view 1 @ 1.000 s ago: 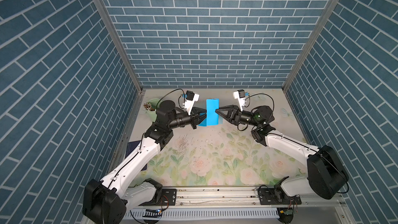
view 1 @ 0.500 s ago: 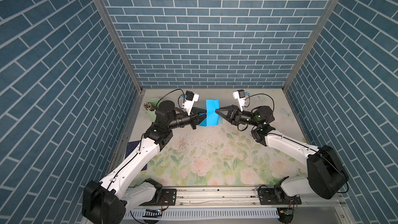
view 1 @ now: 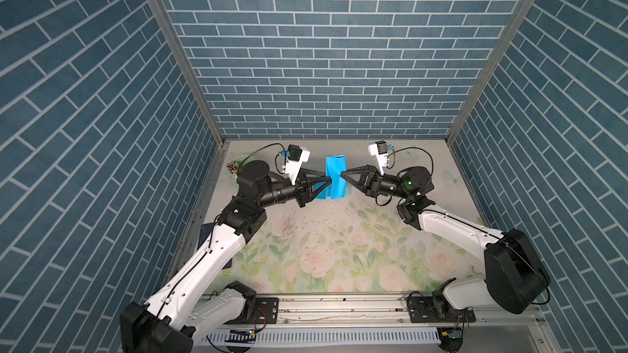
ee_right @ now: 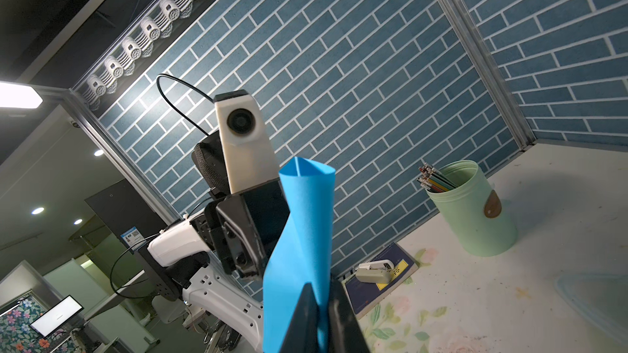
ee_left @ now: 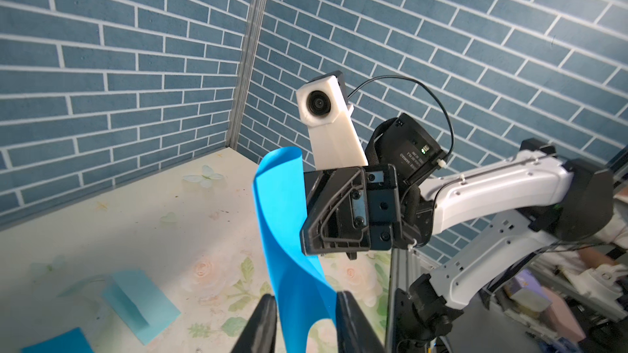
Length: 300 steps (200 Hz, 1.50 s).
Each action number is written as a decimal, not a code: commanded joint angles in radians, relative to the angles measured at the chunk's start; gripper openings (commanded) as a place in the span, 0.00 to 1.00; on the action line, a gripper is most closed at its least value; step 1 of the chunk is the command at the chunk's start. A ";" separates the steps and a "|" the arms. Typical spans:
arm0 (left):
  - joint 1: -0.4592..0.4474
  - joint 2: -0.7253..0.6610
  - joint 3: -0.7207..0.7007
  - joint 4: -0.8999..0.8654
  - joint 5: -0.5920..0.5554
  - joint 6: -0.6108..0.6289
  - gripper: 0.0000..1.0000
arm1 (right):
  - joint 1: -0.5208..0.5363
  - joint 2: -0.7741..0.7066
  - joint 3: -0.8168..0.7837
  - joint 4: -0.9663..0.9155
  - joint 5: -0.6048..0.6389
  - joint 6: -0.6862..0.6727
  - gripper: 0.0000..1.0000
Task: Fold the square paper along the opposite sides
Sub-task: Fold the paper.
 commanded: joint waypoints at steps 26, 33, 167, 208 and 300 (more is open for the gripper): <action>0.005 -0.002 0.023 -0.011 -0.007 0.007 0.60 | -0.004 -0.016 0.015 0.028 -0.011 0.012 0.13; 0.006 0.001 0.027 -0.025 -0.029 0.008 0.64 | -0.004 -0.017 0.015 0.028 -0.012 0.011 0.13; 0.008 0.087 0.036 0.078 -0.084 -0.146 0.48 | 0.002 -0.037 0.030 -0.086 0.024 -0.085 0.13; -0.004 0.097 0.030 0.076 -0.079 -0.161 0.41 | 0.002 -0.038 0.031 -0.094 0.040 -0.097 0.13; -0.010 0.094 -0.038 0.185 -0.003 -0.217 0.54 | 0.001 -0.053 0.031 -0.096 0.042 -0.097 0.12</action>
